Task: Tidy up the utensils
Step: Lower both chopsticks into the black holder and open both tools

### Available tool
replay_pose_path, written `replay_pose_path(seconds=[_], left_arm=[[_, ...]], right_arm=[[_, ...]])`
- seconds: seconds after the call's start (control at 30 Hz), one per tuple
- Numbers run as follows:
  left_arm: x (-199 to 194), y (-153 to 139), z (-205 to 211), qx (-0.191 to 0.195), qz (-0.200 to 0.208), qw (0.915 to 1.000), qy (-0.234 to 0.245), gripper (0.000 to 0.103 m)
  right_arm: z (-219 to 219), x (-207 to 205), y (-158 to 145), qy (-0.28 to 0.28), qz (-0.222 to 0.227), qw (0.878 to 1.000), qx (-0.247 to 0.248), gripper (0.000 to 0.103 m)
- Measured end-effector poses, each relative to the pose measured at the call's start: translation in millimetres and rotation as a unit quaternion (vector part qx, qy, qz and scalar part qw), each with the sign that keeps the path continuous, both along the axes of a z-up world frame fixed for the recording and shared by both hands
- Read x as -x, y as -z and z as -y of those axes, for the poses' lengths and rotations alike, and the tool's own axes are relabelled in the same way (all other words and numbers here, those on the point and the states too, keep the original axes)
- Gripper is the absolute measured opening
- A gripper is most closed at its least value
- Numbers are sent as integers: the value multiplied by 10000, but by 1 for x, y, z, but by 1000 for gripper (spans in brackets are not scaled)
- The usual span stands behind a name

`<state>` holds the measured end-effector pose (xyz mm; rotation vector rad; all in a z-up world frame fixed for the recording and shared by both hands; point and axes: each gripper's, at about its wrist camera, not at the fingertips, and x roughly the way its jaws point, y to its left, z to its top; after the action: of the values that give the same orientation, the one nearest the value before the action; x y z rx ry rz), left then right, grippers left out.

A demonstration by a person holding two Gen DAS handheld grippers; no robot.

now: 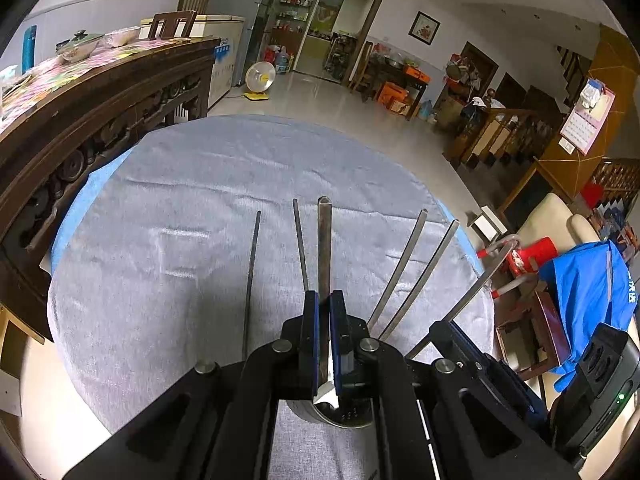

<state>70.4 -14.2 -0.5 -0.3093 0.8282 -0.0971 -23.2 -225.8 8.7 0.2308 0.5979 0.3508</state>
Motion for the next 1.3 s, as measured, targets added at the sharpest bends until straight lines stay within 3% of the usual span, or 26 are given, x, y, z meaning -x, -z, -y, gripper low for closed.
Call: replay_pose_path(seconds=[1.3], left_arm=[[-3,2,-7,48,-134,9999,48,5]], right_arm=[[3,-7,8,-18,-168,9999,-14,7]])
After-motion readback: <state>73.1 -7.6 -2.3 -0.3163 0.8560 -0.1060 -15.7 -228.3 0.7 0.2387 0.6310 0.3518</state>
